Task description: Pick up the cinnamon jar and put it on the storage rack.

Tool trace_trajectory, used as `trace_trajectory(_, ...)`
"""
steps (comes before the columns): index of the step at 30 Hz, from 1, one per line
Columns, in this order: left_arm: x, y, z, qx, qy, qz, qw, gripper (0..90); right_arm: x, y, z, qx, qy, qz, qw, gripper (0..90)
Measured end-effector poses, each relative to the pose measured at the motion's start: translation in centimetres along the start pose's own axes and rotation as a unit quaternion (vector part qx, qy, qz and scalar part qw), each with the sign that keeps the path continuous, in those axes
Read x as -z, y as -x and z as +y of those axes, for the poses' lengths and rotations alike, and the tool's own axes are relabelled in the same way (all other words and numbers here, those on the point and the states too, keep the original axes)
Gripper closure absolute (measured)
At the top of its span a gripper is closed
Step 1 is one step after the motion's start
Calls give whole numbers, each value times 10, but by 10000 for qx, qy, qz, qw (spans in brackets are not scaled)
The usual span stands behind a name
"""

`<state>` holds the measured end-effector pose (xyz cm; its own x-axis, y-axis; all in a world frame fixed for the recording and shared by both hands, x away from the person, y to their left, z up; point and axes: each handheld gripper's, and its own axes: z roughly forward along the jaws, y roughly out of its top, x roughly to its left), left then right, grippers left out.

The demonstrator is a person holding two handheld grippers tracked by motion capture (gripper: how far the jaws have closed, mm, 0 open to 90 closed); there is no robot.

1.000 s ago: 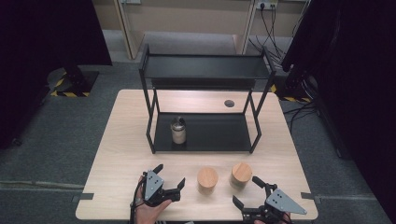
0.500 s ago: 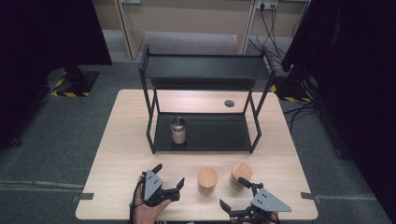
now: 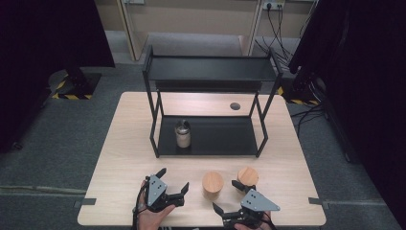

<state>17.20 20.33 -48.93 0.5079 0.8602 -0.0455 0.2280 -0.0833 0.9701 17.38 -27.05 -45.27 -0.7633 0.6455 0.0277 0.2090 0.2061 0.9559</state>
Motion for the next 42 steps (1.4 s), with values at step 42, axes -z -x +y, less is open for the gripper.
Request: trace_trajectory(42,0,-1,0,15,-5,17,10000,34,-53,-31,12,6,-616,-861,9944,126)
